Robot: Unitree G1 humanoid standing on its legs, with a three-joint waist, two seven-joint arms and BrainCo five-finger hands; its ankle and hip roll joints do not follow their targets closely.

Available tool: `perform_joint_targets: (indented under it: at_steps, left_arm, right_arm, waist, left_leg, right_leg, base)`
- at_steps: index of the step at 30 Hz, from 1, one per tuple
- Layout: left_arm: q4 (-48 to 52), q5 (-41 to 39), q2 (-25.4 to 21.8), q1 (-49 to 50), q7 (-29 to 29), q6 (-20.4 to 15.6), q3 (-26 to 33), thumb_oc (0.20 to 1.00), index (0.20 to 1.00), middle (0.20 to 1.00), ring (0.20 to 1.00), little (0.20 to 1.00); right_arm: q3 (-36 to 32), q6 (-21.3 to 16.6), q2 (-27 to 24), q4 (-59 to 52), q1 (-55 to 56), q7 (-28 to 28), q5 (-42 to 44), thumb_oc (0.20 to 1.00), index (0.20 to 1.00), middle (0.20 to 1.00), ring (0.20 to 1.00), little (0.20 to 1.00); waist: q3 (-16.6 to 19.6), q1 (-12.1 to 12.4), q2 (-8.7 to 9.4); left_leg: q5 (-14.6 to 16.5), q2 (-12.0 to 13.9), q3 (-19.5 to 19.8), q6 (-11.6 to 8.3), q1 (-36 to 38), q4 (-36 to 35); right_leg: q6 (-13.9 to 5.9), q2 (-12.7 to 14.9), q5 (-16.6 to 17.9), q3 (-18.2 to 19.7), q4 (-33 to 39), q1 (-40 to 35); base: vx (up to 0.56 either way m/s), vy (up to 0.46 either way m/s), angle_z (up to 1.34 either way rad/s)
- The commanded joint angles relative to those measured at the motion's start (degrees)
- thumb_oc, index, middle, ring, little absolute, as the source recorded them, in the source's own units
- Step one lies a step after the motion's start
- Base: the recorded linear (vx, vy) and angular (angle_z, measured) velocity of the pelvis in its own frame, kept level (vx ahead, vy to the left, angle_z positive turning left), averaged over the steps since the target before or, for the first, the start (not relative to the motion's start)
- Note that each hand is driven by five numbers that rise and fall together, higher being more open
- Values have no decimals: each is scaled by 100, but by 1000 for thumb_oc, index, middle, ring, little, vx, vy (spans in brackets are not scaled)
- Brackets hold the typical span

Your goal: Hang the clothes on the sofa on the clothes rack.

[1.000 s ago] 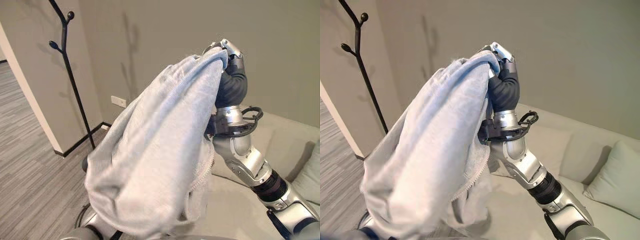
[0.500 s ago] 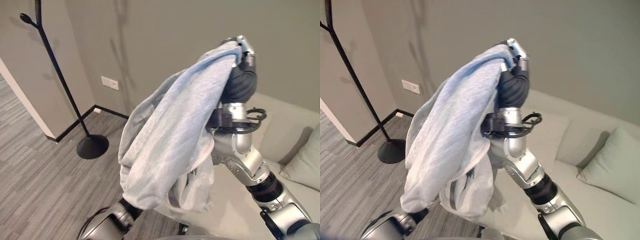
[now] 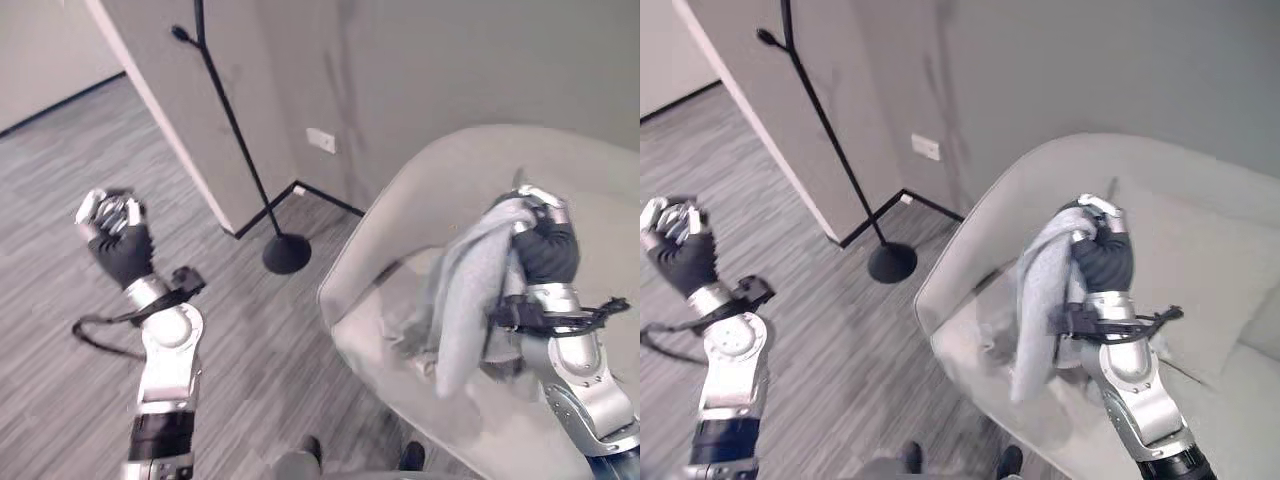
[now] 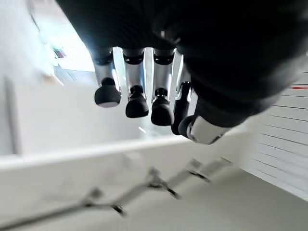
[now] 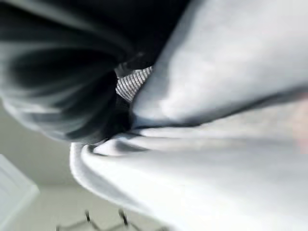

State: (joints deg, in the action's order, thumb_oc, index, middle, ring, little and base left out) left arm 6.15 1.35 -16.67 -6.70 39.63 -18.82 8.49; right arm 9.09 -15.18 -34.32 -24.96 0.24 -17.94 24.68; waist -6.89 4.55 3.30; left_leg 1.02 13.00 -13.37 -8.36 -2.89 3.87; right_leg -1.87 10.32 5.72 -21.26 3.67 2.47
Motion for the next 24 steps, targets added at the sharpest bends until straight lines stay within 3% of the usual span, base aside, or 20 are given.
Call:
perform_joint_targets:
  at_steps: [1,3,5,6,7,8,9,10,11,12,13,14,15,16,17,20,22,23,24]
  left_arm:
    - [-251,101,-580,782,-250,-264,-272,1000,1000,1000,1000,1000]
    - [-451,2,-645,725,-555,-267,-745,1000,1000,1000,1000,1000]
    - [-528,-48,-671,679,-623,-266,-907,1000,1000,1000,1000,1000]
    - [-570,-104,-655,661,-671,-284,-1012,1000,1000,1000,1000,1000]
    - [-661,-106,-638,638,-713,-290,-1154,1000,1000,1000,1000,1000]
    - [-830,-41,-609,619,-924,-252,-1550,1000,1000,1000,1000,1000]
    - [-843,-40,-609,612,-923,-259,-1565,1000,1000,1000,1000,1000]
    - [-889,28,-621,606,-1092,-258,-1773,1000,1000,1000,1000,1000]
    - [-1006,152,-755,463,-1182,-310,-2033,1000,1000,1000,1000,1000]
    - [-1019,154,-764,455,-1177,-317,-2041,1000,1000,1000,1000,1000]
    - [-950,297,-1133,283,-1126,-365,-2212,1000,1000,1000,1000,1000]
    - [-1025,267,-1154,207,-1116,-467,-2327,1000,1000,1000,1000,1000]
    - [-1041,97,-1059,228,-1247,-469,-2426,1000,1000,1000,1000,1000]
    - [-1073,0,-976,213,-1316,-461,-2496,1000,1000,1000,1000,1000]
    - [-1077,-3,-974,206,-1320,-462,-2497,1000,1000,1000,1000,1000]
    - [-1037,-271,-687,177,-1674,-384,-2862,1000,1000,1000,1000,1000]
    - [-967,-467,-526,102,-1897,-359,-3129,1000,1000,1000,1000,1000]
    - [-874,-743,-379,29,-2125,-333,-3376,1000,1000,1000,1000,1000]
    - [-876,-750,-381,20,-2131,-332,-3372,1000,1000,1000,1000,1000]
  right_arm:
    - [-359,-543,42,-603,-231,-69,-200,200,200,200,200,200]
    - [-453,-613,53,-654,-208,-196,-311,200,200,200,200,200]
    - [-473,-614,62,-694,-193,-254,-344,200,200,200,200,200]
    - [-454,-620,103,-720,-213,-296,-328,200,200,200,200,200]
    - [-468,-643,139,-769,-223,-333,-333,200,200,200,200,200]
    - [-608,-567,219,-864,-120,-412,-548,200,200,200,200,200]
    - [-619,-556,224,-882,-99,-419,-558,200,200,200,200,200]
    - [-713,-492,319,-910,-41,-450,-707,200,200,200,200,200]
    - [-899,-419,509,-977,12,-587,-985,200,200,200,200,200]
    - [-902,-412,522,-984,18,-590,-992,200,200,200,200,200]
    - [-826,-282,833,-907,-272,-917,-1412,200,200,200,200,200]
    - [-731,-341,974,-874,-421,-1102,-1447,200,200,200,200,200]
    - [-772,-387,962,-874,-499,-1152,-1527,200,200,200,200,200]
    - [-768,-414,952,-905,-562,-1175,-1555,200,200,200,200,200]
    - [-771,-415,949,-904,-566,-1178,-1556,200,200,200,200,200]
    - [-552,-466,863,-902,-918,-1220,-1569,200,200,200,200,200]
    - [-362,-480,857,-859,-1162,-1188,-1503,200,200,200,200,200]
    - [-172,-469,869,-828,-1442,-1164,-1495,200,200,200,200,200]
    - [-173,-472,869,-820,-1455,-1165,-1496,200,200,200,200,200]
  waist:
    - [527,-302,217]
    - [559,-377,221]
    - [553,-403,224]
    - [572,-414,196]
    - [593,-410,146]
    - [665,-527,83]
    - [662,-508,99]
    - [655,-543,155]
    - [525,-604,296]
    - [533,-573,308]
    - [222,-565,310]
    - [189,-626,327]
    - [255,-622,310]
    - [285,-614,289]
    - [290,-615,293]
    - [383,-528,316]
    - [396,-489,400]
    - [369,-488,506]
    - [366,-486,513]
  left_leg:
    - [-1344,758,365,86,195,-639]
    - [-2121,1333,955,-195,229,-782]
    - [-2231,1444,1203,-266,285,-773]
    - [-2092,1443,1413,-247,361,-750]
    - [-1814,1383,1642,-284,369,-596]
    - [-754,1183,1792,-365,471,-447]
    - [-696,1160,1789,-355,459,-379]
    - [-112,979,1759,-314,412,-170]
    - [415,588,1685,-150,255,287]
    - [495,585,1655,-142,255,348]
    - [797,307,1132,84,362,417]
    - [538,-25,913,307,530,22]
    - [331,-328,834,486,562,-366]
    - [214,-460,833,543,582,-559]
    - [179,-467,834,543,577,-587]
    - [39,-783,793,667,705,-887]
    - [50,-920,835,690,704,-887]
    - [61,-1047,882,733,735,-887]
    - [36,-1054,877,736,718,-887]
  right_leg:
    - [-670,295,-282,301,-84,-387]
    - [-815,540,-322,418,-242,-361]
    - [-862,624,-349,526,-374,-333]
    - [-904,675,-366,634,-465,-301]
    - [-969,762,-375,761,-580,-278]
    - [-1101,1060,-237,931,-685,-299]
    - [-1116,1082,-240,944,-686,-307]
    - [-1221,1265,21,1054,-691,-324]
    - [-1292,1632,1022,1308,-809,-207]
    - [-1306,1637,1003,1335,-798,-210]
    - [-1313,2145,2427,884,-872,152]
    - [-1289,1916,2126,742,-750,176]
    - [-1095,1337,1286,765,-940,152]
    - [-996,1034,881,787,-1066,188]
    - [-984,1042,877,787,-1080,210]
    - [-707,277,89,737,-1373,244]
    - [-557,-126,-187,796,-1319,204]
    - [-494,-548,-288,1084,-1257,294]
    - [-490,-543,-260,1088,-1242,306]
  base:
    - [82,400,28]
    - [123,629,21]
    - [84,415,12]
    - [93,360,-7]
    - [218,750,-22]
    - [187,586,-8]
    - [164,556,6]
    - [-6,500,38]
    - [12,501,21]
    - [-229,932,25]
    - [-339,1084,1]
    - [-421,1418,-18]
    - [-246,971,-61]
    - [-96,483,-42]
    - [-66,294,5]
    - [-38,292,12]
    - [-12,216,-7]
    - [-34,147,-4]
    - [-31,127,5]
